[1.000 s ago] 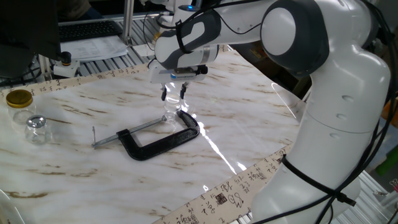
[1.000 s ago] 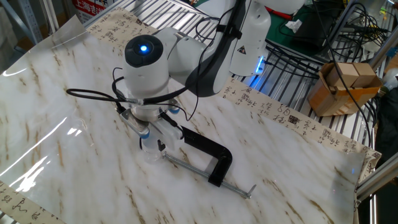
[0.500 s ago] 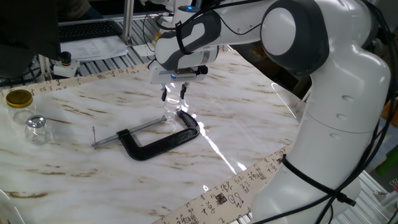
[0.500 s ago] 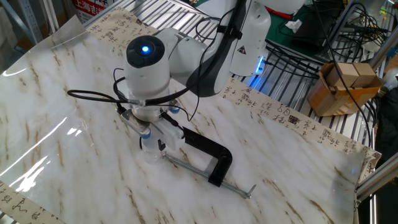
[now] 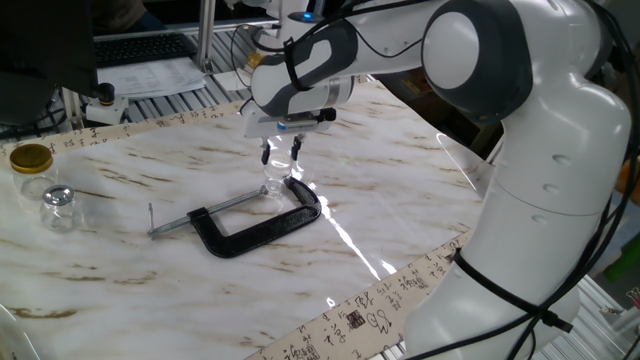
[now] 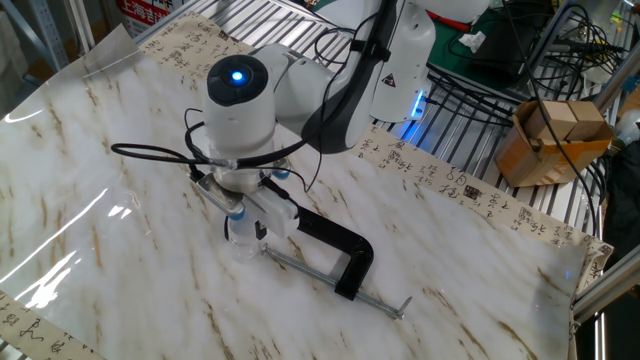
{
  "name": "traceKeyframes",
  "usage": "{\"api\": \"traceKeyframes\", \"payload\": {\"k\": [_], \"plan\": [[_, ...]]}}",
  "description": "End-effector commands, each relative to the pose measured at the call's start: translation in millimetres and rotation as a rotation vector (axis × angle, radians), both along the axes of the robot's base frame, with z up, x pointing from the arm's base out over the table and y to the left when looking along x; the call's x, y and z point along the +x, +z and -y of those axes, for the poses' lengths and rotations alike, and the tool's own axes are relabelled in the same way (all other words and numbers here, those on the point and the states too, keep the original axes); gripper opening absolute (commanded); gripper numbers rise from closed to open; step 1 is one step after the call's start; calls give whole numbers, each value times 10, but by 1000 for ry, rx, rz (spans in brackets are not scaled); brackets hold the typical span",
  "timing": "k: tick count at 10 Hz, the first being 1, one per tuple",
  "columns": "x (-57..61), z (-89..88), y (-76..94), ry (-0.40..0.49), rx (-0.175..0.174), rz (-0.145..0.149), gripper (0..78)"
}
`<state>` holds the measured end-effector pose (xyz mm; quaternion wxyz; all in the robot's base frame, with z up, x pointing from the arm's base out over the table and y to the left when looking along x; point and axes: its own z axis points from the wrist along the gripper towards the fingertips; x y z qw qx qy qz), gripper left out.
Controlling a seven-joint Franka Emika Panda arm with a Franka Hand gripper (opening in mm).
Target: Screw the lid onto the jar
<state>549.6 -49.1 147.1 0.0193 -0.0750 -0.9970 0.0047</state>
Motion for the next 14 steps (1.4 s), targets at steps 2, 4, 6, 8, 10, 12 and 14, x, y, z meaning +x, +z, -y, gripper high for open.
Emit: {"api": "traceKeyframes", "payload": {"k": [2,4,6,8,10,12,14], "plan": [[-13,7,-3,-5,9,6,11],[-35,2,-17,-6,15,9,11],[-32,-1,-32,-4,18,10,11],[-29,-4,-51,-4,22,15,11],[-28,-4,-51,-5,24,14,11],[-21,-7,-69,-12,32,14,11],[-16,-8,-79,-15,33,14,11]]}}
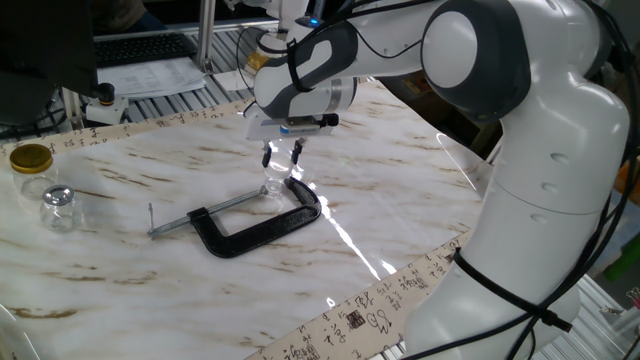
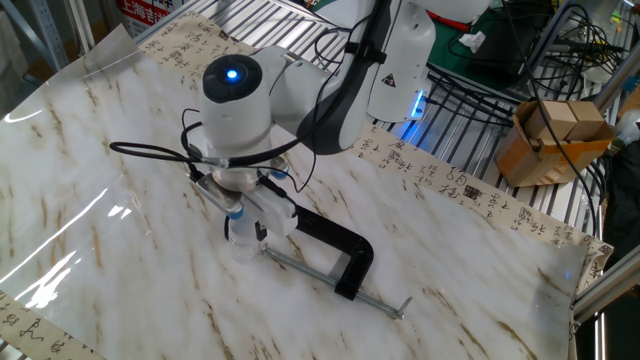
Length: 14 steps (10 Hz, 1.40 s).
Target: Screw the lid onto the jar
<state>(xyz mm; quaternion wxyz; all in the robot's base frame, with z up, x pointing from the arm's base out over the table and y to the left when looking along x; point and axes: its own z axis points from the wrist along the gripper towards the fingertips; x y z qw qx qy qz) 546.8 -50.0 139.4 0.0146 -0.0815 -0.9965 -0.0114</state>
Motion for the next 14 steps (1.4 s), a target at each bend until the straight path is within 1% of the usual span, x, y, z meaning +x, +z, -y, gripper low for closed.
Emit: {"api": "traceKeyframes", "payload": {"k": [1,3,5,7,8,9,11,12,13,14], "plan": [[12,-16,-3,-1,2,2,11],[13,-18,-11,-28,1,1,11],[13,-18,-11,-93,2,-4,11],[13,-18,-11,-183,28,-10,11],[13,-18,-12,-287,57,-19,11],[13,-18,-13,-340,73,-25,11],[14,-18,-15,-438,76,-30,11],[14,-18,-15,-489,79,-20,11],[13,-18,-15,-543,82,-4,11],[12,-18,-15,-573,85,6,11]]}}
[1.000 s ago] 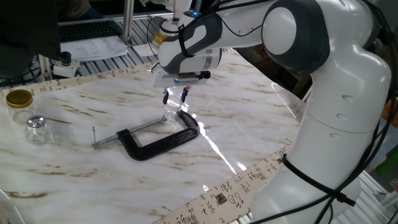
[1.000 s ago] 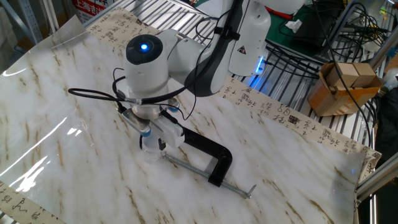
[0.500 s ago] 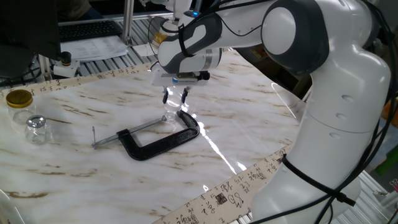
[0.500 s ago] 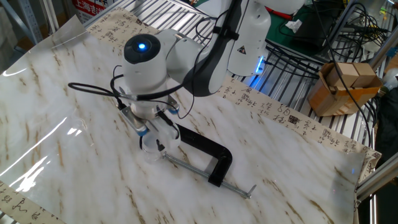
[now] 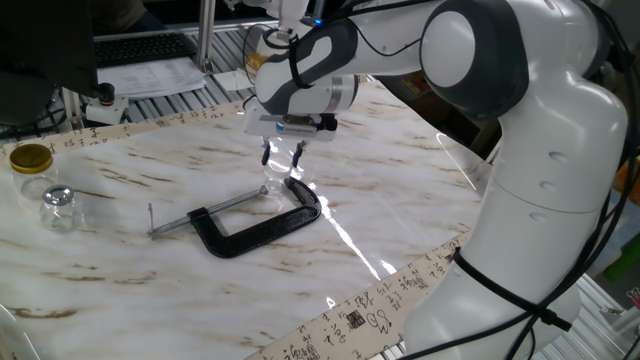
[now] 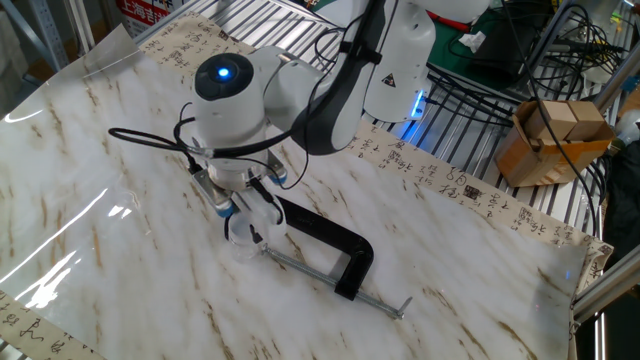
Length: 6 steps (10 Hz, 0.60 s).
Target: Screw the lid onto the jar
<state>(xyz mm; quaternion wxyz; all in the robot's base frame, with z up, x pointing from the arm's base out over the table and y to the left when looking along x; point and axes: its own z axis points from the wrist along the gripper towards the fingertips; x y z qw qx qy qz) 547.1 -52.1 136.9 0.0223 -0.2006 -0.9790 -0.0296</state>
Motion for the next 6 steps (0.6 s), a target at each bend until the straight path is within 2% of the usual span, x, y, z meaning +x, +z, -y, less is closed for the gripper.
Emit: {"api": "traceKeyframes", "payload": {"k": [1,3,4,6], "plan": [[8,-40,9,-370,48,32,11],[5,-40,8,-425,51,48,11],[4,-40,8,-489,53,62,11],[4,-40,8,-559,52,78,11]]}}
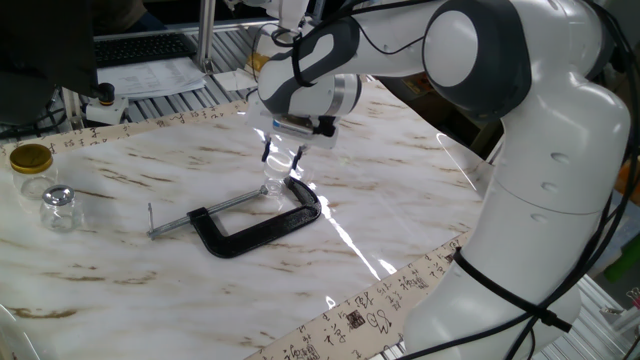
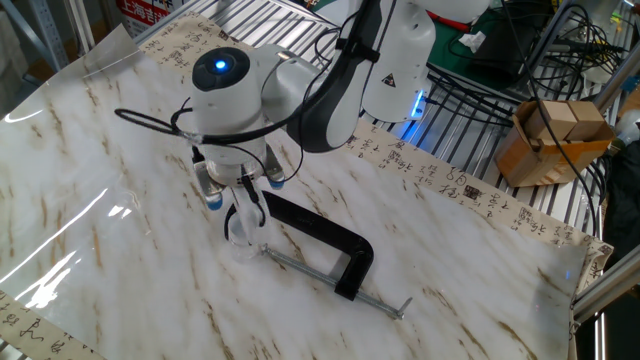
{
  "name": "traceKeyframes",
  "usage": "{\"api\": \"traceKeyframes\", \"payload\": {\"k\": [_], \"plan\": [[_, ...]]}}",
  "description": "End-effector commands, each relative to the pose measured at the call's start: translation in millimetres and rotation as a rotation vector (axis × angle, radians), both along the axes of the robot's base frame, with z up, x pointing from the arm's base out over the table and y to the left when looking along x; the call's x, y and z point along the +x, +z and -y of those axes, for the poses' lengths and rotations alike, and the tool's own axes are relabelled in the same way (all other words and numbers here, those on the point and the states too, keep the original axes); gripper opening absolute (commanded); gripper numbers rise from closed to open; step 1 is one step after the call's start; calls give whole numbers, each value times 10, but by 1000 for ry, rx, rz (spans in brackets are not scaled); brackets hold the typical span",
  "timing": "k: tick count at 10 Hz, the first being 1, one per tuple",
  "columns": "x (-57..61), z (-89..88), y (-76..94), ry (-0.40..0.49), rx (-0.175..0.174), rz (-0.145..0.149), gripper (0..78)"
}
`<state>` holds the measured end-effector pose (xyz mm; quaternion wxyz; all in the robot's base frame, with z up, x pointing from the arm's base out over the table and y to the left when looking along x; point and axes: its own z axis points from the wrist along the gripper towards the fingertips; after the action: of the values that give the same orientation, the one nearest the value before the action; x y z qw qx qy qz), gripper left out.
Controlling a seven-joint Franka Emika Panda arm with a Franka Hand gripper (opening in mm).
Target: Screw the lid onto the jar
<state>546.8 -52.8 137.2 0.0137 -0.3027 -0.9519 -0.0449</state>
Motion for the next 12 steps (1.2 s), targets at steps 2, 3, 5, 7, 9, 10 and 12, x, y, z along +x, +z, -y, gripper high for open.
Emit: {"api": "traceKeyframes", "payload": {"k": [2,3,5,7,9,10,12], "plan": [[6,-47,6,-412,25,73,11],[6,-47,6,-454,25,79,11],[5,-48,6,-512,15,97,11],[5,-48,6,-548,-6,109,11],[5,-48,6,-588,-21,121,11],[6,-47,6,-595,-24,122,11],[11,-46,9,-636,-27,126,11]]}}
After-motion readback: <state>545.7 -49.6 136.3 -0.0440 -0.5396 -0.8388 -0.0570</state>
